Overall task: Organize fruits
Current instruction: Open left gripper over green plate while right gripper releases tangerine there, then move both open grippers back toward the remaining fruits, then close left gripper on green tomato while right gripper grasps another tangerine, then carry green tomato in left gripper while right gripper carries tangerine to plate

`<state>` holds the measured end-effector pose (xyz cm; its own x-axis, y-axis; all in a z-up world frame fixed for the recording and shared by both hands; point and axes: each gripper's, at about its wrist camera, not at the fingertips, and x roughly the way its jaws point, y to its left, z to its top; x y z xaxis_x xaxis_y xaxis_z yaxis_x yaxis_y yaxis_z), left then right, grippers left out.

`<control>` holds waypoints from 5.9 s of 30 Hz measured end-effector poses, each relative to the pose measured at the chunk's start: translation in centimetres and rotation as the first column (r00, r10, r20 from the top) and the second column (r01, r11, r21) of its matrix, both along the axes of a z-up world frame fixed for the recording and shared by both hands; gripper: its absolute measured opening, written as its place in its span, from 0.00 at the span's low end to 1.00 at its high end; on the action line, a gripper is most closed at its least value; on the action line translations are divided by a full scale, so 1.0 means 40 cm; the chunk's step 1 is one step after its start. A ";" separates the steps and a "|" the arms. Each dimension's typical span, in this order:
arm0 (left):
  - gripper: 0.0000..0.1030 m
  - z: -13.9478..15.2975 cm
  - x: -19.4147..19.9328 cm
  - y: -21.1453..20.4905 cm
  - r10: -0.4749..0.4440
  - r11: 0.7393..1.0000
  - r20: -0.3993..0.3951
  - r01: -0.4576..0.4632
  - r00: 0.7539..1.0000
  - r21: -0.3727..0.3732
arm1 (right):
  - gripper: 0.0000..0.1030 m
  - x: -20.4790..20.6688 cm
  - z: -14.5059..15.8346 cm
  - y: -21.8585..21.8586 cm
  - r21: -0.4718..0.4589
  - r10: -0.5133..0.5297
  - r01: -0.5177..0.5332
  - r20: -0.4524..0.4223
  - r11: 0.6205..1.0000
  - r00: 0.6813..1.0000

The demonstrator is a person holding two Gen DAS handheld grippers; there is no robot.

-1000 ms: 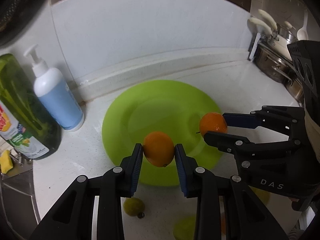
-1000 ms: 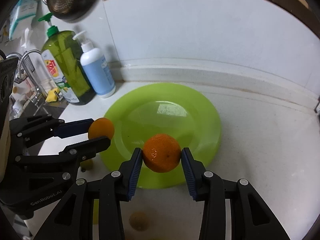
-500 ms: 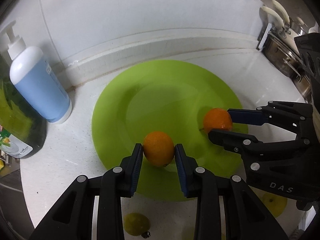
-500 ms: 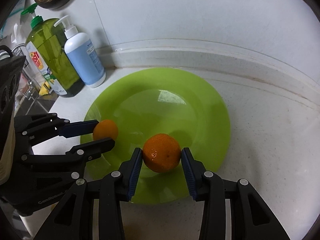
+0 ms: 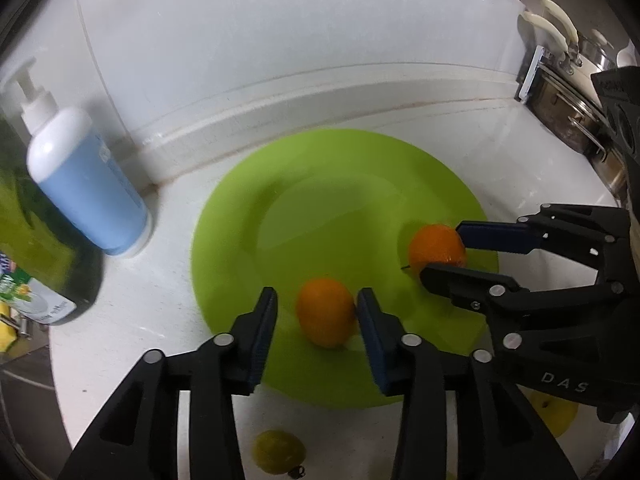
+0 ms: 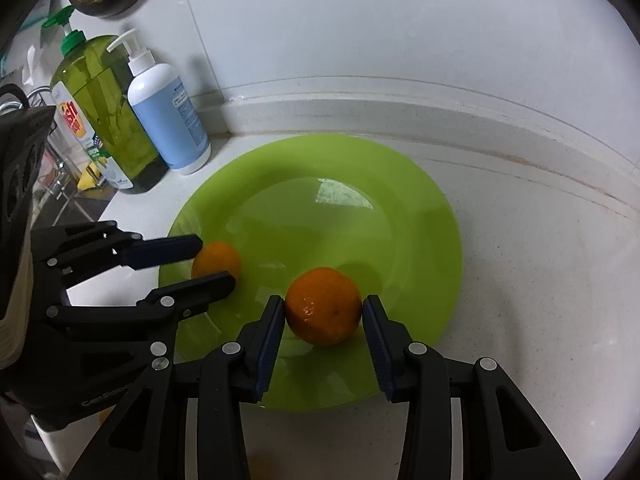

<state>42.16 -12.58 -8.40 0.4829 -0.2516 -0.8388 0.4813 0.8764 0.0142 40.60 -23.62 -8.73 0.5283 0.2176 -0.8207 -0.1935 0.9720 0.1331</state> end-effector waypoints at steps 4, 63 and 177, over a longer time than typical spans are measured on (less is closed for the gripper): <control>0.47 0.032 -0.027 0.014 0.000 1.000 0.043 0.000 0.999 -0.002 | 0.51 -0.024 0.033 -0.008 0.003 -0.023 0.023 0.042 1.000 0.999; 0.61 0.031 -0.612 0.186 0.141 0.990 0.242 -0.134 0.960 -0.044 | 0.51 -0.573 0.041 0.126 -0.036 -0.003 0.009 0.170 0.999 0.985; 0.29 0.300 -0.375 0.133 0.092 0.990 0.373 -0.043 0.923 -0.136 | 0.42 -0.372 0.283 0.113 -0.031 0.005 0.006 0.333 0.999 0.943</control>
<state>27.16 -7.24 3.60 0.7770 -0.2967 -0.5552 0.4009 0.9132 0.0731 25.71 -19.08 2.59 0.7730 0.1941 -0.6039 -0.2209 0.9748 0.0306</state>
